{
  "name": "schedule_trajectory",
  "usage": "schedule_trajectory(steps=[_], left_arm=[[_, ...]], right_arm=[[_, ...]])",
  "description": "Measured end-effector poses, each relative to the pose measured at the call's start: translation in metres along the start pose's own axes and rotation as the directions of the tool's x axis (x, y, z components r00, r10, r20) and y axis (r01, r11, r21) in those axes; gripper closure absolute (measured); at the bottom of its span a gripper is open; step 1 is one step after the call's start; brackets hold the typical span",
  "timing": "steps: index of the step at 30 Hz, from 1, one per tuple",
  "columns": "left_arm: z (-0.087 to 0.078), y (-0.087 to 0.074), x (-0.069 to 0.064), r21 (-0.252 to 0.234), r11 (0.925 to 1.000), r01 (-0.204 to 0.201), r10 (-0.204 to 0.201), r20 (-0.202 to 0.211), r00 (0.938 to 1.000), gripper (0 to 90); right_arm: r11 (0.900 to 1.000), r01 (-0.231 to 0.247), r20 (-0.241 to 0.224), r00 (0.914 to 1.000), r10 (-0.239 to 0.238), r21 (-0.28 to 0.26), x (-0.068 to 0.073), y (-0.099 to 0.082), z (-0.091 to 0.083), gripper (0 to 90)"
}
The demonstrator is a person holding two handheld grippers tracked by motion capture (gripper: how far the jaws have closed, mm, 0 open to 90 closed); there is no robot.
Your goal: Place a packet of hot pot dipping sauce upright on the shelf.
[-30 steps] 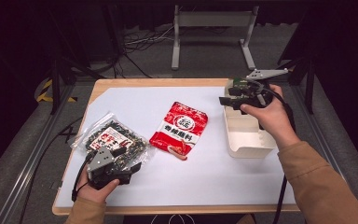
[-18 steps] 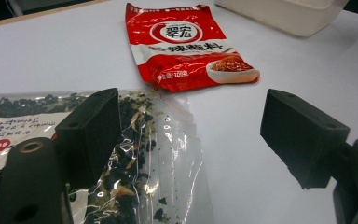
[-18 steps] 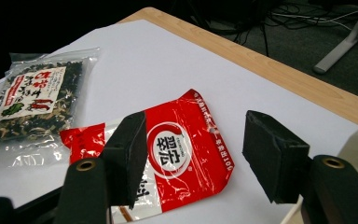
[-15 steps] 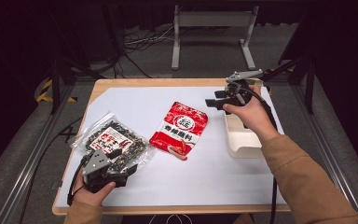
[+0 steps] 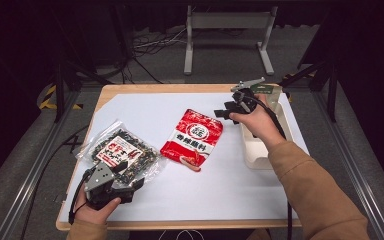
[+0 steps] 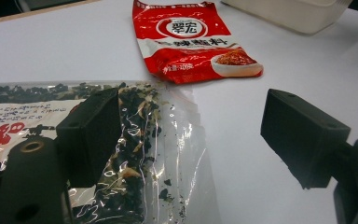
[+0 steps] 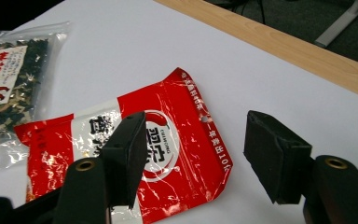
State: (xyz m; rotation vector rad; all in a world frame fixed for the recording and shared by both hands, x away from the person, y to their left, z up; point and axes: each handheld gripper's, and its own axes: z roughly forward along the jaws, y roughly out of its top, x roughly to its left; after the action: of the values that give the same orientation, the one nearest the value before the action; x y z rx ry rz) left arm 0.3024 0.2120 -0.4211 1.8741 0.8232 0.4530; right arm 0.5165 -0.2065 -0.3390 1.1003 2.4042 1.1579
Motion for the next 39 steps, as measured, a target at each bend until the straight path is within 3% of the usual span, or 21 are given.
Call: schedule_trajectory(steps=[10,19,39], left_arm=[[0.000,0.001,0.001,-0.004,1.0000,0.002,-0.002,0.006,1.0000,21.0],[0.001,0.001,0.002,-0.006,1.0000,0.000,0.000,0.011,0.9999,21.0],[-0.002,0.000,0.002,-0.008,0.9999,0.006,-0.006,0.011,0.9999,21.1]], right_arm=[[0.9954,-0.048,0.020,0.9987,0.047,0.083,-0.009,-0.009,0.031,37.8],[0.9876,-0.074,0.039,0.9968,0.069,0.138,-0.012,-0.014,0.048,36.6],[0.9666,-0.132,0.060,0.9908,0.122,0.220,-0.021,-0.024,0.072,34.6]])
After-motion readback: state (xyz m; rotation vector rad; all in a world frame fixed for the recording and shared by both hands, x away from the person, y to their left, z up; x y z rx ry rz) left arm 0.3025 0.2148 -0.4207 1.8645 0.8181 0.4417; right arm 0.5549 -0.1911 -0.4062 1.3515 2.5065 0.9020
